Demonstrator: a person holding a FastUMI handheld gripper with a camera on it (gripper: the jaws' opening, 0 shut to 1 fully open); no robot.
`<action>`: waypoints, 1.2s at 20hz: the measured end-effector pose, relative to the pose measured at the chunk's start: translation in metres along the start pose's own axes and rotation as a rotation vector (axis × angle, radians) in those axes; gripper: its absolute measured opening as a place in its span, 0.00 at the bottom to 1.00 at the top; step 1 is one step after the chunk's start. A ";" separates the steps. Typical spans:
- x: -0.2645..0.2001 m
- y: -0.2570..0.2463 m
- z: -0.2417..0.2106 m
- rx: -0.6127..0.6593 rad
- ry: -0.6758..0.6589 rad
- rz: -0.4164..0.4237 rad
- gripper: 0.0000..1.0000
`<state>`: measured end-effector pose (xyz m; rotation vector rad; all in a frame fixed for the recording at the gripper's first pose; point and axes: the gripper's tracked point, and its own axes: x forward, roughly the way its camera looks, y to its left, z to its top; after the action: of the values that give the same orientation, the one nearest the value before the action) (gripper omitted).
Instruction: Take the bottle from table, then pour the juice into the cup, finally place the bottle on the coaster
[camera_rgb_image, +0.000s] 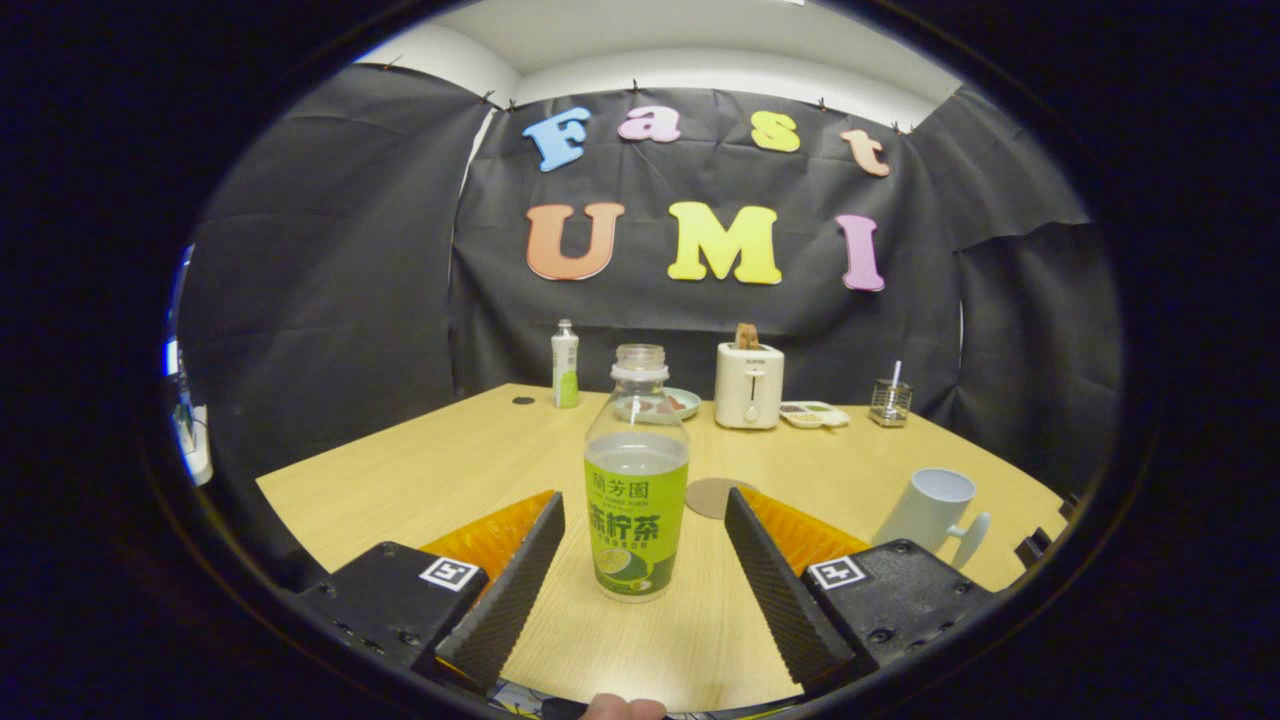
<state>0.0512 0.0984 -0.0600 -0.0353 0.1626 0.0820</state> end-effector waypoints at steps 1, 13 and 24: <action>0.006 0.004 -0.004 -0.002 0.011 0.002 1.00; 0.053 0.004 -0.033 -0.021 0.119 -0.046 1.00; 0.046 0.008 -0.011 0.045 0.120 -0.010 0.82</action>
<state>0.0945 0.1093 -0.0789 0.0038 0.2845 0.0666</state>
